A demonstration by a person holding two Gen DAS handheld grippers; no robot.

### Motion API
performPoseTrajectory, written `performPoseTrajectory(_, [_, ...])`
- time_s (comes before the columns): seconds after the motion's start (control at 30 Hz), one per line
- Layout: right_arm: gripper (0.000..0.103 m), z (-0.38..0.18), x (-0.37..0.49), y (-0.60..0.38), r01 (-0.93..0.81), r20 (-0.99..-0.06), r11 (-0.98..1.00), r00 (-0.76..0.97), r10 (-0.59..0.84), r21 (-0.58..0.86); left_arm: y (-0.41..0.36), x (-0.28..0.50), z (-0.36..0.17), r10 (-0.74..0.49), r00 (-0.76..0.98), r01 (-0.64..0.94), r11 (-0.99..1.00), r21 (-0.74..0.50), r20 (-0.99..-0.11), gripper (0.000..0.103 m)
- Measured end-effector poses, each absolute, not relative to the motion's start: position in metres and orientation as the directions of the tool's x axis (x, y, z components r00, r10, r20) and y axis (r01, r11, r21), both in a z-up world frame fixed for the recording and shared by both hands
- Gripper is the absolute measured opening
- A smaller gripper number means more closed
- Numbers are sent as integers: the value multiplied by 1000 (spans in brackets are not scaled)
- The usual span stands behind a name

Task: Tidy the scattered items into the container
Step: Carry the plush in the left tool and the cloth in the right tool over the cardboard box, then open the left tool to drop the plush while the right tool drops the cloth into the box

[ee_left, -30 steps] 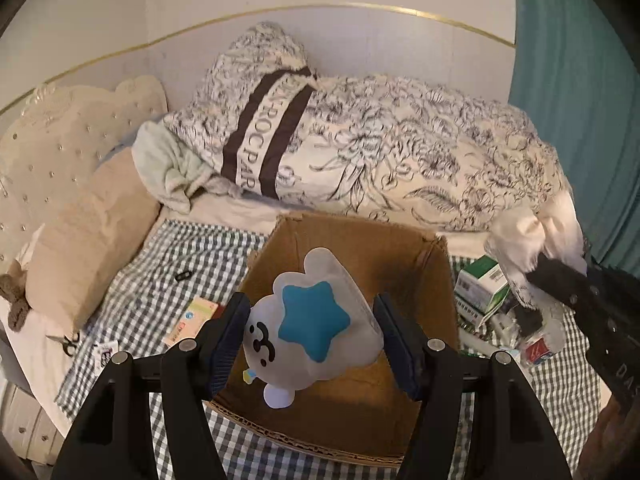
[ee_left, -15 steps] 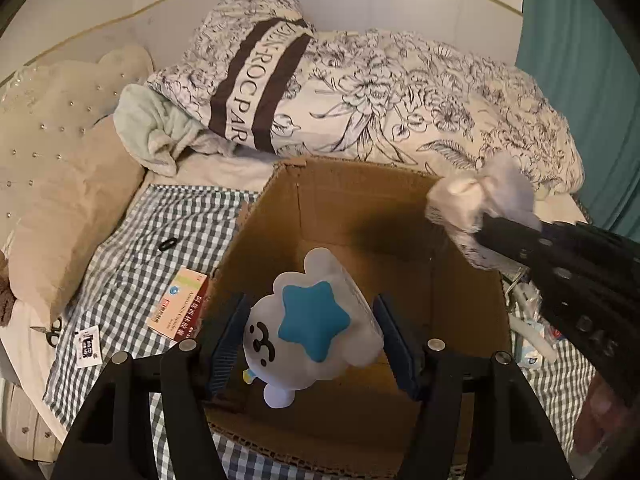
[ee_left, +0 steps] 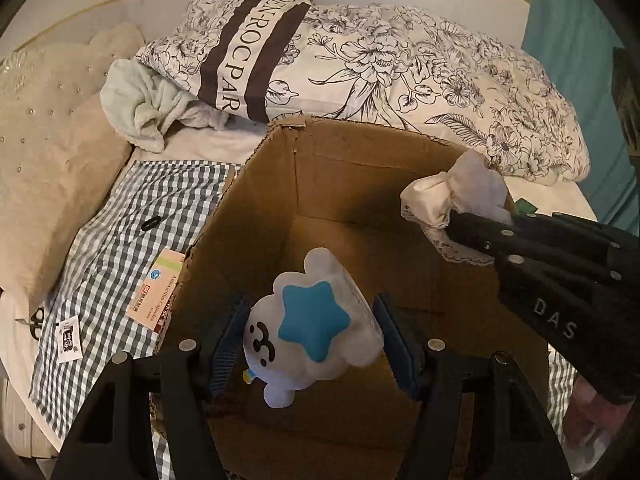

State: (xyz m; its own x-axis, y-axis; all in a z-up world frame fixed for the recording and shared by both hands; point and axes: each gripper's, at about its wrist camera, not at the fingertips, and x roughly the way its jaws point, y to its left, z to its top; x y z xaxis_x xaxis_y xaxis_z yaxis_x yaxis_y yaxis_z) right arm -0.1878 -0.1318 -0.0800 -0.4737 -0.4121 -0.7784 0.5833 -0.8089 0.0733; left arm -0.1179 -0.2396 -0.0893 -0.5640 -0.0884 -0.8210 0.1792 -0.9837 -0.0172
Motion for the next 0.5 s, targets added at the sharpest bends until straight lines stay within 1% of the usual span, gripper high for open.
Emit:
performPoseTrajectory(0.1, [17,-80,-185,-134,583,-773,-809,-480,-415,72,-242,-120,-92,-89,-556,184,-983,-18,-826,66])
performPoseTrajectory(0.17, [19,-77,-184,-133,577,-763,-814,-494,-417,72,-243,-120,-92,-94,-557,186,-982,-14,-825,66])
performPoseTrajectory(0.27, [33,-75,-183,-132,569,-759,-819,-502,-415,72,-242,-118,-87,-95,-565,183,-983,-12,-820,68])
performPoseTrajectory(0.3, [43,-75,-182,-132,566,-760,-821,-504,-411,68,-241,-117,-85,-97,-567,182,-983,-10,-818,70])
performPoseTrajectory(0.33, [47,-74,-182,-132,563,-759,-824,-508,-408,65,-241,-116,-83,-102,-570,185,-983,-6,-815,71])
performPoseTrajectory(0.4, [49,-71,-180,-130,557,-753,-828,-518,-405,62,-241,-114,-79,-113,-574,191,-982,1,-811,74])
performPoseTrajectory(0.5, [52,-66,-178,-127,550,-745,-833,-530,-405,61,-241,-111,-74,-120,-580,197,-980,4,-806,75])
